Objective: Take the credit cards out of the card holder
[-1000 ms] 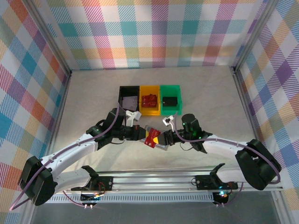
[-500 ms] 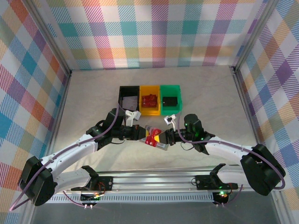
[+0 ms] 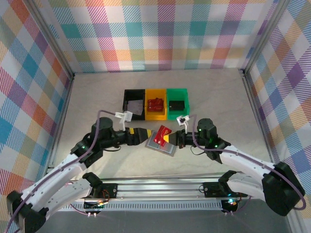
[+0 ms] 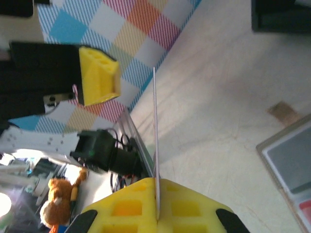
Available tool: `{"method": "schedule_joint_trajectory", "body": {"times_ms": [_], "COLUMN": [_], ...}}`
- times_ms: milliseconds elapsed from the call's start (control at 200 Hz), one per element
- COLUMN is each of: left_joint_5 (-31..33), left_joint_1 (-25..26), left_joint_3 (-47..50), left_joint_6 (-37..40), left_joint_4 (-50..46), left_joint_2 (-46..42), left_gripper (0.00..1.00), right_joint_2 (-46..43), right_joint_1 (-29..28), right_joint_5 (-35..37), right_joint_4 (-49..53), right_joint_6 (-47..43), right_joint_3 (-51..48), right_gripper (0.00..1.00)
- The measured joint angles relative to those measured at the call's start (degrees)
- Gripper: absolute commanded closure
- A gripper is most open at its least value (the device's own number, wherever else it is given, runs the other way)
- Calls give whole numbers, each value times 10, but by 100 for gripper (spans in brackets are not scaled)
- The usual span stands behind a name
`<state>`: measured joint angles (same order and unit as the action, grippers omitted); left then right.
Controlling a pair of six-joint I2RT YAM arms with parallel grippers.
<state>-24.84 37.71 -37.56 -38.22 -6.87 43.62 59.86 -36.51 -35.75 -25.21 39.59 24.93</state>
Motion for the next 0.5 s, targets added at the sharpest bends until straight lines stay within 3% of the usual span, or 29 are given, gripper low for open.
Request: {"method": "schedule_joint_trajectory", "body": {"times_ms": [215,500], "left_joint_5": [61,163], "left_joint_1": [6,74], "left_joint_3": [106,169], "left_joint_6": [-83,-143], "left_joint_4": [107,258], "left_joint_2": [-64,-5], "left_gripper": [10,10], "right_joint_2": [-79,-106], "right_joint_1": [6,6], "right_joint_5": [88,200], "right_joint_4": [-2,-48], "right_joint_6": [81,228], "right_joint_3": [0,-21], "right_gripper": [100,100]}}
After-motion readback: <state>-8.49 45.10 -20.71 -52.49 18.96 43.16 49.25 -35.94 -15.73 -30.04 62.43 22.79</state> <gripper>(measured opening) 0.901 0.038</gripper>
